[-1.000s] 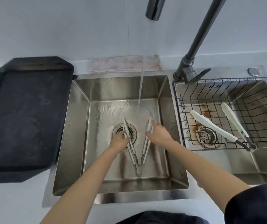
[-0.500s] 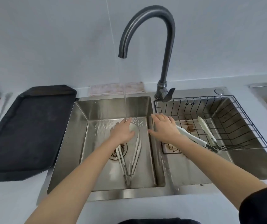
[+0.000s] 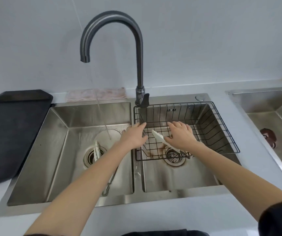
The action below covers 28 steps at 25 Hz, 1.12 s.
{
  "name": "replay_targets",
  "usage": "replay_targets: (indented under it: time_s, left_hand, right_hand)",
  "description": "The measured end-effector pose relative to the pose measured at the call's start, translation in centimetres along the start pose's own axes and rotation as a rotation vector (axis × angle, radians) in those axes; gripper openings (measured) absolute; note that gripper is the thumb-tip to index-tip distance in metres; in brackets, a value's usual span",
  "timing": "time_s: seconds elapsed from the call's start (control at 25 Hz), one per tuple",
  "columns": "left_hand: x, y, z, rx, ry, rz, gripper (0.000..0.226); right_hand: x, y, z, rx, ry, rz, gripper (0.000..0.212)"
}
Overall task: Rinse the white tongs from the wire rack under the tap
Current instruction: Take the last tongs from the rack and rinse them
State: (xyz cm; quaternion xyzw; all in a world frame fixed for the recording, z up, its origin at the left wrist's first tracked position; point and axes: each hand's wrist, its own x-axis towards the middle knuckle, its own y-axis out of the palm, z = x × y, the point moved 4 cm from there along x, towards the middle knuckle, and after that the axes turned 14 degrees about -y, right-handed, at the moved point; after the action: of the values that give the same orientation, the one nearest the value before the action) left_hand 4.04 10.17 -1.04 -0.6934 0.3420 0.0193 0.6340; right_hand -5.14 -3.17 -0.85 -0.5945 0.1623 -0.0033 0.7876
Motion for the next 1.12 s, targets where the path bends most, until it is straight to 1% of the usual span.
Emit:
replay_targets:
  time_s: [0.32,0.4,0.56,0.68,0.92,1.12]
  left_hand:
    - [0.3,2.6,-5.4,-0.017,0.029,0.036,0.057]
    - [0.7,3.2,-6.1,-0.024,0.002,0.067,0.055]
    - [2.1,4.2,-7.0,-0.070,-0.041,0.121,0.043]
    - [3.2,5.3,-7.0,-0.108,-0.086,0.174,0.044]
    - [4.6,6.9,-7.3,-0.209,-0.152,0.230,0.047]
    - [4.6,7.2,-7.6,-0.285,-0.153,0.201,0.050]
  right_hand:
    - [-1.0,0.8,-6.2,0.077,0.077,0.074,0.061]
    - [-0.6,1.4,-7.3,0.110,0.089,0.092,0.056]
    - [0.7,2.8,-8.8,0.213,0.105,0.135,0.050]
    - [1.8,3.6,-9.1,0.295,0.137,0.149,0.046]
    - [3.0,4.7,-9.7,0.431,0.211,0.093,0.040]
    - [3.1,4.8,-8.9,0.533,0.250,0.044,0.040]
